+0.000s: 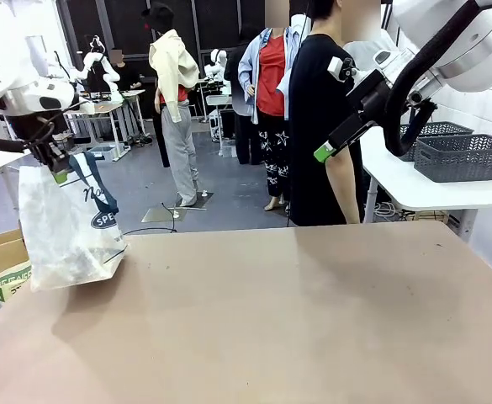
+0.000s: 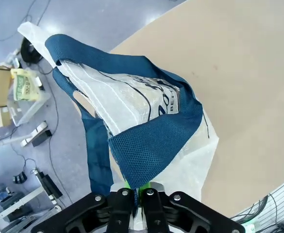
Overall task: Transfer purchased items from the store into the shopping bag.
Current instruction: Move the Reusable shopping bag to the right side of the table.
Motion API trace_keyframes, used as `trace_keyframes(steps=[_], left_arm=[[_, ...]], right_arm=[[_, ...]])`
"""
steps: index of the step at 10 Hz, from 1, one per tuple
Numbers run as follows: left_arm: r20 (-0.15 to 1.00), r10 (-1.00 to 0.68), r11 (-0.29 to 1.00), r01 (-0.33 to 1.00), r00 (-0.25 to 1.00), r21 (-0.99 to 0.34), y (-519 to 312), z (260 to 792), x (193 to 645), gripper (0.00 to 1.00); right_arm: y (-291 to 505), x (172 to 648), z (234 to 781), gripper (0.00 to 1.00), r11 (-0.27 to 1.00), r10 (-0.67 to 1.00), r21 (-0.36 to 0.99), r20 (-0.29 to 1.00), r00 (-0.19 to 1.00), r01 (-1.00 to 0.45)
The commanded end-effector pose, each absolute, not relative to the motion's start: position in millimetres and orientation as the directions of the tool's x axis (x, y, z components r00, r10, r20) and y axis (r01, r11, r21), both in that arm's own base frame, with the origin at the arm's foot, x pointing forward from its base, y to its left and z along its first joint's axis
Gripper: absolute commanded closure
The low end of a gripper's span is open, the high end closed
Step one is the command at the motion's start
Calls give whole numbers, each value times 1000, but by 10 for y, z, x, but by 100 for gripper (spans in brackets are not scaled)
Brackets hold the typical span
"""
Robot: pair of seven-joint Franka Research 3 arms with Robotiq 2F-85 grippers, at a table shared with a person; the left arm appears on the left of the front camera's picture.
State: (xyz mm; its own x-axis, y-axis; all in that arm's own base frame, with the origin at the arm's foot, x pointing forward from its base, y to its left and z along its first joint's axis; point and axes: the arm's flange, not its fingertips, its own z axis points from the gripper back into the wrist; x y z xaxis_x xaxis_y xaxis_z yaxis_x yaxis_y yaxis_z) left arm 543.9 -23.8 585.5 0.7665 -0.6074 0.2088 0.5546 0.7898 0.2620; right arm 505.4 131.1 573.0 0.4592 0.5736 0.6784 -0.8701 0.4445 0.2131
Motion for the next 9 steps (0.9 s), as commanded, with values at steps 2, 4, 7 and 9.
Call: trace_keyframes(steps=[2,4,7,9], left_arm=[[224,-639,764,575,736,291,-151,5714,5247,100],[171,-667,740,619,725,261,-103,5444,5118,100],[155,-648,761,627,745,169,-137,5244,4986,100],[139,-651,755,615,747,230,-157,5298,5101,100]], right_arm=[[1314,5057,5744,0,439,578,217,674,460,-872],[1314,5057,5744,0,439,578,217,674,460,-872],[1314,5057,5744,0,439,578,217,674,460,-872],[1314,5057,5744,0,439,578,217,674,460,-872]])
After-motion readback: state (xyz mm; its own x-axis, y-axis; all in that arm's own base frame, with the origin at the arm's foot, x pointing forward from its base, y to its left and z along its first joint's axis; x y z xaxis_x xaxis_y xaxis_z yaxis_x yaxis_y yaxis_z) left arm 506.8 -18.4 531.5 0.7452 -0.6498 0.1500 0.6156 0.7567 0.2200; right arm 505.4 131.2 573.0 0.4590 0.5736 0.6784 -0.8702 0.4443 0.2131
